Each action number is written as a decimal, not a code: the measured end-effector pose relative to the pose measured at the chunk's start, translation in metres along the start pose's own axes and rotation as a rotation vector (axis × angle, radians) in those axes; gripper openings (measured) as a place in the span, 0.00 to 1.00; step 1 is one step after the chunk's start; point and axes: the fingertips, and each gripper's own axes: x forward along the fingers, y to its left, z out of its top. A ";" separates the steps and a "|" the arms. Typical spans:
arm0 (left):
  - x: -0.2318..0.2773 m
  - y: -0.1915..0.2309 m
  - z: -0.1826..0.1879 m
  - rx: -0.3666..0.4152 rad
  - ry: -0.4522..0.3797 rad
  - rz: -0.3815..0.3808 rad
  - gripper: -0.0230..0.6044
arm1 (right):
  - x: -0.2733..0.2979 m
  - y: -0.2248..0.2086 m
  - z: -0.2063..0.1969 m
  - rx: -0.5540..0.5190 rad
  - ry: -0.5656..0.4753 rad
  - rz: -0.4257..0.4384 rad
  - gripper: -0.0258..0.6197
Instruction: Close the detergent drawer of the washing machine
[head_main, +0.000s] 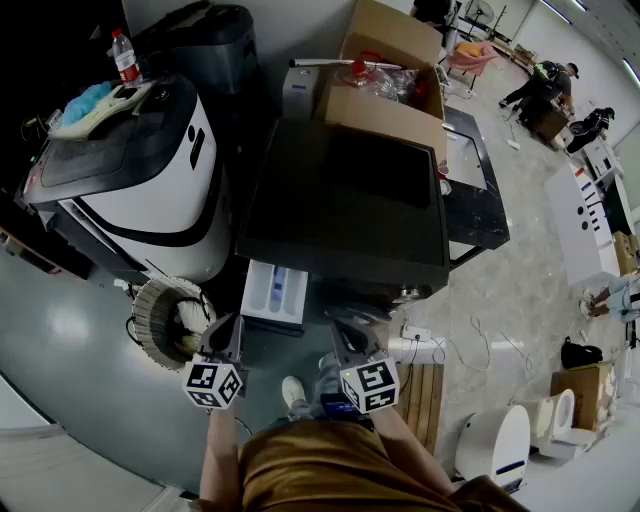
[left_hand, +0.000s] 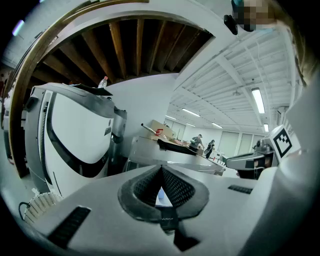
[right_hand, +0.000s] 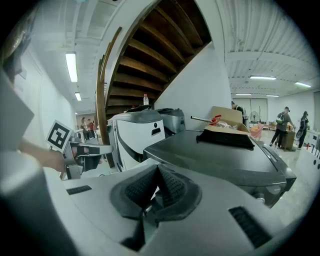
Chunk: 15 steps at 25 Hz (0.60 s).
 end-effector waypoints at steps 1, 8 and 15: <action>0.001 0.000 -0.002 0.000 0.008 -0.004 0.08 | 0.001 0.001 -0.001 0.000 0.001 0.001 0.06; 0.003 0.000 -0.015 0.003 0.054 -0.013 0.08 | 0.004 0.004 -0.006 0.001 0.010 0.010 0.06; 0.006 -0.002 -0.039 0.027 0.134 -0.014 0.08 | 0.003 0.007 -0.016 0.020 0.027 0.027 0.06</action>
